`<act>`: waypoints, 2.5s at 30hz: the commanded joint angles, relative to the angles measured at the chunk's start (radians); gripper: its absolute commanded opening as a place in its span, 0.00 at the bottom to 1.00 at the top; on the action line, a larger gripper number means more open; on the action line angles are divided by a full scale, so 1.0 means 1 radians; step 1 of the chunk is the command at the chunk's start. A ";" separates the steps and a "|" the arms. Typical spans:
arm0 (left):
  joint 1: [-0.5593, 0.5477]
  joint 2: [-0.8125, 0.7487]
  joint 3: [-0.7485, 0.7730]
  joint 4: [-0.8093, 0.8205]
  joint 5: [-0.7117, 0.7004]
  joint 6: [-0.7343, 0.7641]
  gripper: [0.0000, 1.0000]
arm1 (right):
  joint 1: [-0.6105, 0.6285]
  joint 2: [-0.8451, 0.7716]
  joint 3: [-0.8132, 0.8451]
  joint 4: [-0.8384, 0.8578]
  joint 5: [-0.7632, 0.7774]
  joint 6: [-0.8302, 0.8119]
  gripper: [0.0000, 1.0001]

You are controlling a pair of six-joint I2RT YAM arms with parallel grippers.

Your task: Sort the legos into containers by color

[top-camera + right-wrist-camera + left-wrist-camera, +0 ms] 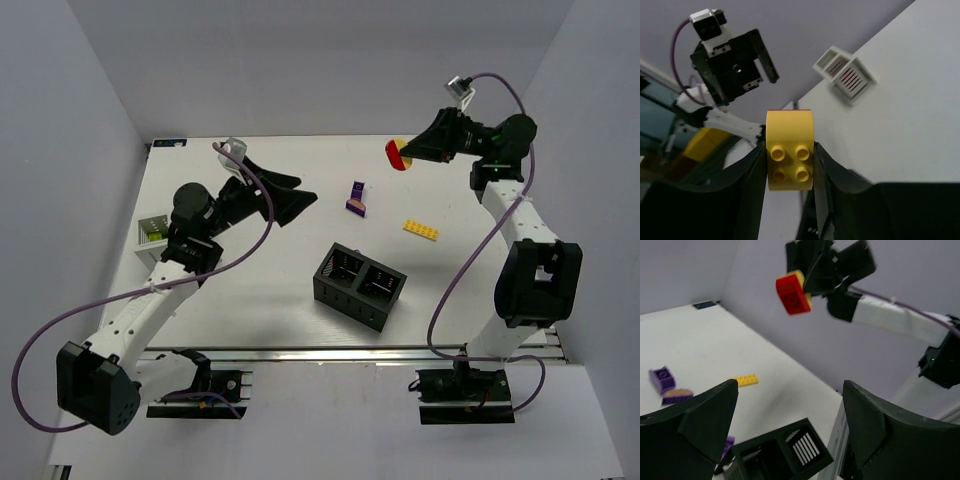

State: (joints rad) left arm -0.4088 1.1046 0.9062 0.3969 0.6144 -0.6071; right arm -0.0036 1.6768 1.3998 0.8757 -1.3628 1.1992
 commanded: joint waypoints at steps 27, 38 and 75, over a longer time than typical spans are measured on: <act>-0.265 0.232 0.138 0.422 -0.015 -0.201 0.95 | 0.163 -0.259 -0.236 0.502 -0.028 0.298 0.00; -0.314 0.301 0.197 0.359 0.007 -0.185 0.92 | 0.171 -0.224 -0.220 0.525 -0.027 0.306 0.00; -0.321 0.224 0.281 -0.168 -0.374 0.021 0.00 | 0.159 -0.357 -0.054 -0.696 0.080 -0.773 0.00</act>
State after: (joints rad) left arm -0.7380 1.3930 1.1622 0.2916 0.3061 -0.6224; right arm 0.1585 1.3499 1.3197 0.3653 -1.3098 0.6003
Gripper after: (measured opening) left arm 0.465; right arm 0.426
